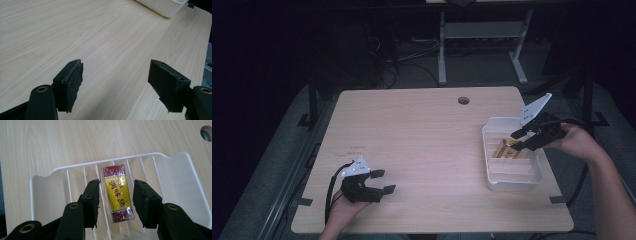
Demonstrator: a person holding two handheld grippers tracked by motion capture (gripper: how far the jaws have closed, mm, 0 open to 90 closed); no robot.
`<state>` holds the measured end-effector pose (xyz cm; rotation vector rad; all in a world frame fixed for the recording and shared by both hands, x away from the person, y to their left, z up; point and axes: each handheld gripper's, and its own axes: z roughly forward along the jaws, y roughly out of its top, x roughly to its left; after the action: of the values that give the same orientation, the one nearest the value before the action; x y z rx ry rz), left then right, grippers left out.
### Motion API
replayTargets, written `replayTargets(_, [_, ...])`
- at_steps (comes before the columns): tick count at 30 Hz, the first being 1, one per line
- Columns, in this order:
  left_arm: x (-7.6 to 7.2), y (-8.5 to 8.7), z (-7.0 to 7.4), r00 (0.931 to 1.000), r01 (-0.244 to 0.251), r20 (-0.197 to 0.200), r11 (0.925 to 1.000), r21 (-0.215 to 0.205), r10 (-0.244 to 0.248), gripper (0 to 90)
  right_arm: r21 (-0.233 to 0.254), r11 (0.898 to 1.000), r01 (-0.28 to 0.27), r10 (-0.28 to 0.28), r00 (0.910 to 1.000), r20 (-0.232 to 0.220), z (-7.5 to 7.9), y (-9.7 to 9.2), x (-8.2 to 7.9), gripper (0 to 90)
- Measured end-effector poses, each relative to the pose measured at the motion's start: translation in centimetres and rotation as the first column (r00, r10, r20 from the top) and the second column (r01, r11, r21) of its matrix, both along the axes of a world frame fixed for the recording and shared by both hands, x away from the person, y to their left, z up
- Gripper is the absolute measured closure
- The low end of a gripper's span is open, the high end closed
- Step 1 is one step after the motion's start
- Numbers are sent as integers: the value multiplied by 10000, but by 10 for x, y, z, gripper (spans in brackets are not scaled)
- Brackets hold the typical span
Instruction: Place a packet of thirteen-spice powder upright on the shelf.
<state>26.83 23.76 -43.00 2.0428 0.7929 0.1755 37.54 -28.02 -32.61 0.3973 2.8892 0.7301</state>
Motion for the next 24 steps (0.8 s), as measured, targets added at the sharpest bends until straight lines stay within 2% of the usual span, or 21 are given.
replayTargets(16, [-6,-1,4,9998,0,182,9999,128,-3,268,338,9992,214,-228,9989,399,10,-10,-22,526])
replayTargets(20, [-8,-2,4,9998,-7,202,9998,174,4,267,423,9988,240,-261,9984,501,13,-14,-30,516])
replayTargets(24, [-10,-2,5,9997,-4,247,9997,239,-2,261,724,9966,384,-433,9967,682,15,-20,-43,505])
